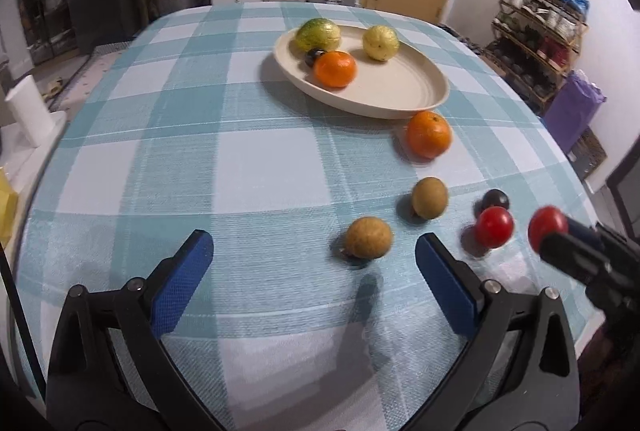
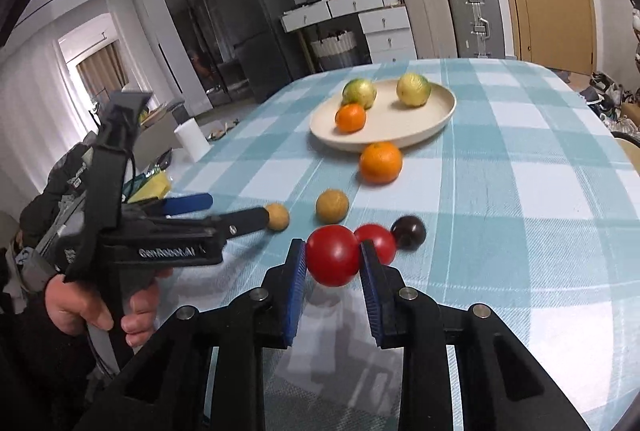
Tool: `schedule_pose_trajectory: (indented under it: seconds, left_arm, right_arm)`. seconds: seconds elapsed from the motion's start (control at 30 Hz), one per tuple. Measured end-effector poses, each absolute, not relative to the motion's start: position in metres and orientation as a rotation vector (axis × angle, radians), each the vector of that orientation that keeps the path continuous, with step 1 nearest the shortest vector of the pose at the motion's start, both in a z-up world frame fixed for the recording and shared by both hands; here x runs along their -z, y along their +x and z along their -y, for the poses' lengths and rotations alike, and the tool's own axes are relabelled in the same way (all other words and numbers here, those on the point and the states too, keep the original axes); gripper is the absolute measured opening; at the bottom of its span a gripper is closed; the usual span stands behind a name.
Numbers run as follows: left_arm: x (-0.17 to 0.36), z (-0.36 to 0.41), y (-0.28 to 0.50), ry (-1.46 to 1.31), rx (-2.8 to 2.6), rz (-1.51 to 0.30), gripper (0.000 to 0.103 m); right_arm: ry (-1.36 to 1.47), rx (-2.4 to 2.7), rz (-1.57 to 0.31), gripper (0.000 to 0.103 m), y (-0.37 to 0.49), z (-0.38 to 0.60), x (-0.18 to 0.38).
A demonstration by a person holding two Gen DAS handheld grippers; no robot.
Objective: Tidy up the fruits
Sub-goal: 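Lower the right tool and grasp the red tomato, then grasp the brown kiwi with the left tool while the right tool holds the tomato, then carry the tomato and kiwi onto the cream plate and open both tools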
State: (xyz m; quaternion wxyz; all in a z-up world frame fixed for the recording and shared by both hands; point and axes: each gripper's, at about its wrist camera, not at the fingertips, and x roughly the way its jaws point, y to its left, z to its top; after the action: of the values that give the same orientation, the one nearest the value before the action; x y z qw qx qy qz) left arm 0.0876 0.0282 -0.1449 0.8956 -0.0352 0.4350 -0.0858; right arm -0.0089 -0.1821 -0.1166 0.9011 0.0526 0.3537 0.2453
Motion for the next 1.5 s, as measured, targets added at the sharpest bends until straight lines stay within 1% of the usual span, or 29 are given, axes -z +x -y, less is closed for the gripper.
schedule_pose_trajectory:
  seconds: [0.07, 0.1, 0.2, 0.27, 0.3, 0.4, 0.47, 0.5, 0.7, 0.97, 1.27, 1.5]
  left_arm:
    - [0.145, -0.025, 0.089, -0.076, 0.205, -0.900, 0.092]
    - [0.144, -0.023, 0.089, -0.073, 0.211, -0.896, 0.091]
    - [0.145, -0.018, 0.092, -0.061, 0.232, -0.901, 0.080]
    - [0.147, -0.017, 0.093, -0.072, 0.244, -0.919, 0.066]
    - [0.148, -0.017, 0.094, -0.083, 0.254, -0.928, 0.063]
    - [0.150, -0.015, 0.095, -0.073, 0.275, -0.937, 0.046]
    - [0.152, -0.016, 0.098, -0.083, 0.302, -0.954, 0.028]
    - [0.152, -0.017, 0.098, -0.096, 0.315, -0.962, 0.025]
    - [0.145, -0.029, 0.103, -0.161, 0.337, -0.959, 0.024]
    - [0.116, -0.047, 0.121, -0.199, 0.326, -0.895, 0.024]
    - [0.088, -0.048, 0.171, -0.234, 0.366, -0.855, 0.024]
    - [0.068, -0.040, 0.221, -0.207, 0.408, -0.841, 0.024]
  right_arm:
    - [0.120, -0.503, -0.722, 0.028, -0.007, 0.186, 0.113]
    - [0.125, -0.502, -0.719, 0.028, -0.006, 0.188, 0.112]
    - [0.135, -0.497, -0.712, 0.028, -0.002, 0.193, 0.110]
    - [0.136, -0.496, -0.712, 0.028, 0.001, 0.195, 0.109]
    - [0.139, -0.493, -0.710, 0.028, 0.003, 0.196, 0.109]
    - [0.146, -0.494, -0.707, 0.028, 0.005, 0.199, 0.109]
    - [0.151, -0.493, -0.706, 0.028, 0.008, 0.201, 0.108]
    - [0.155, -0.492, -0.705, 0.028, 0.009, 0.202, 0.108]
    - [0.180, -0.498, -0.710, 0.028, 0.020, 0.206, 0.108]
    - [0.191, -0.522, -0.699, 0.028, 0.045, 0.205, 0.101]
    - [0.199, -0.561, -0.692, 0.028, 0.087, 0.196, 0.085]
    - [0.193, -0.571, -0.716, 0.028, 0.122, 0.184, 0.082]
